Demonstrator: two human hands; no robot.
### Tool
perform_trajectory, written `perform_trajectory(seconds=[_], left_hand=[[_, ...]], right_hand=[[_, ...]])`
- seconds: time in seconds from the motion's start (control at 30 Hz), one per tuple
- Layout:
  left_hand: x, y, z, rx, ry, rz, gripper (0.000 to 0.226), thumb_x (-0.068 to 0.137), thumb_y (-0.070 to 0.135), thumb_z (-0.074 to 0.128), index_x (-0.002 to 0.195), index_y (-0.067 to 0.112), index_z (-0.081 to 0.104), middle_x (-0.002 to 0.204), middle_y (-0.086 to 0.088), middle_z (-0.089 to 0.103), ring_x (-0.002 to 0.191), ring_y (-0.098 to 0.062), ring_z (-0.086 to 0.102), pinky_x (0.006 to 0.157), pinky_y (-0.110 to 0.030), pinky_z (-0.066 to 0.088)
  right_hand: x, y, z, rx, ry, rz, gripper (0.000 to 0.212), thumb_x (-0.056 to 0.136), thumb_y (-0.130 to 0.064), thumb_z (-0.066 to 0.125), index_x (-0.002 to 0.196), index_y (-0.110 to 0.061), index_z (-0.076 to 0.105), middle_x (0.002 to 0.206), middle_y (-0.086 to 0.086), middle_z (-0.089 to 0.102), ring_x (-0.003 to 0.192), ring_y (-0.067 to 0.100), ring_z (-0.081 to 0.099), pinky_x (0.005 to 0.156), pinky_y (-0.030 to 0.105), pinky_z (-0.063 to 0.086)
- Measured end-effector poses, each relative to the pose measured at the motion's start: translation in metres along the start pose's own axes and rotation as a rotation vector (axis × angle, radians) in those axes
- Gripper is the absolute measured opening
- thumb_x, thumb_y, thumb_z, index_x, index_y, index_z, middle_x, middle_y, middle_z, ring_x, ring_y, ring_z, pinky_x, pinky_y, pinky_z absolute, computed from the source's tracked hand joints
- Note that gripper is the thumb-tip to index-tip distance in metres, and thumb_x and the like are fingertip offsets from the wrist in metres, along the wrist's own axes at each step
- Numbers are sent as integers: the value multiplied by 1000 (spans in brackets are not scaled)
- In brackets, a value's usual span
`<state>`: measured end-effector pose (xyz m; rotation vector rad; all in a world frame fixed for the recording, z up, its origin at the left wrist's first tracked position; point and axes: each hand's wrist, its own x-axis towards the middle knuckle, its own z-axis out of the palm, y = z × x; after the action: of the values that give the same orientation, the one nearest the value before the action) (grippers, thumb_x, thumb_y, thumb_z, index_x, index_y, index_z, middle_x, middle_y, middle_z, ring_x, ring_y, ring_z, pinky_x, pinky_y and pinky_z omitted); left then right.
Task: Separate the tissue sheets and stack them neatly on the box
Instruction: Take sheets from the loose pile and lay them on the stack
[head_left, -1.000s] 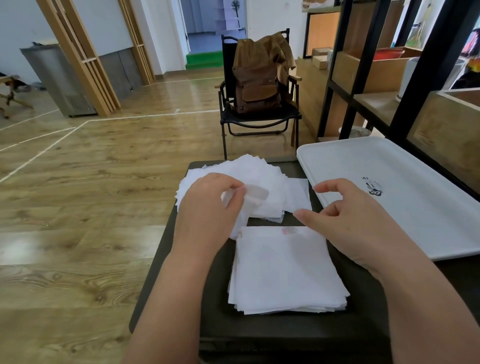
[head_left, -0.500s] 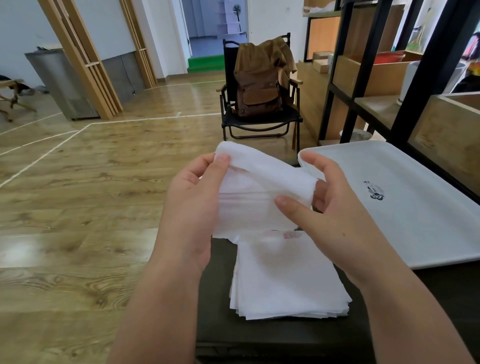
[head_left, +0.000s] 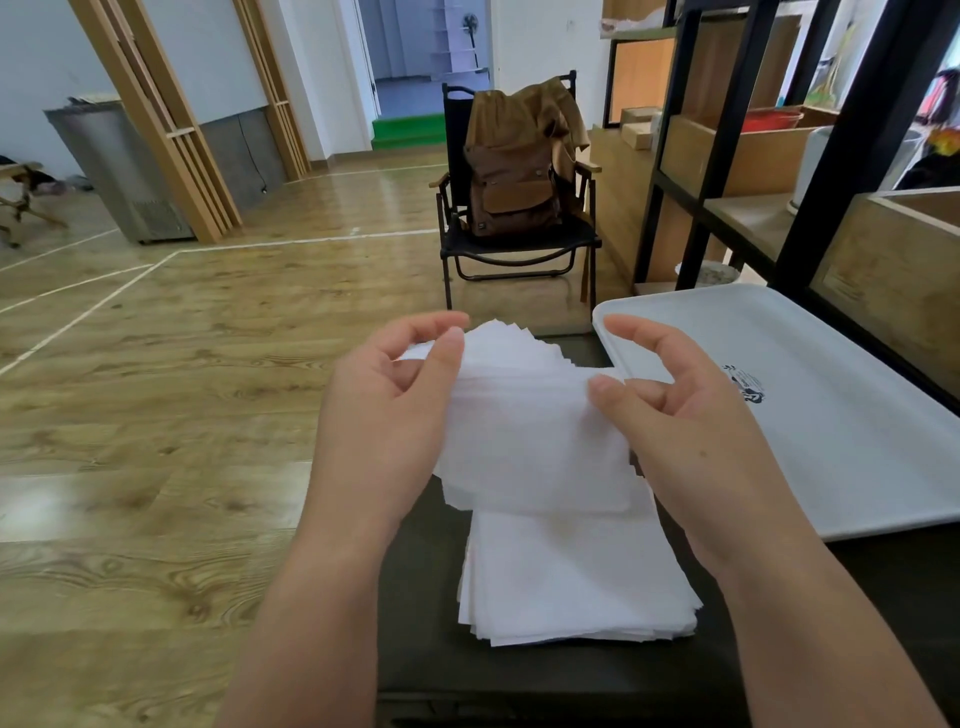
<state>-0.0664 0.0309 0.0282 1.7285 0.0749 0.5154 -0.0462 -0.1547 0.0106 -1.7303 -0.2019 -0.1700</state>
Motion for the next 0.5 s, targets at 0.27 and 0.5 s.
perform_trajectory(seconds=[0.27,0.5], left_hand=[[1,0,-6,50,-199,-7,21,82,22,77,95,38,74,91,8,76,85,-15,72,69,-21,57],[1,0,-4,120,-165,57,20,89,19,71,87,39,75,80,12,73,75,-12,68,57,-18,50]], right_hand=[[-1,-2,-1,44,-77,-106,49,93,-3,60,124,-41,54,88,-16,75,82,5,72,66,17,56],[1,0,-2,13,-61,-57,42,83,-25,71,119,-42,58,85,-14,73,84,8,70,70,27,58]])
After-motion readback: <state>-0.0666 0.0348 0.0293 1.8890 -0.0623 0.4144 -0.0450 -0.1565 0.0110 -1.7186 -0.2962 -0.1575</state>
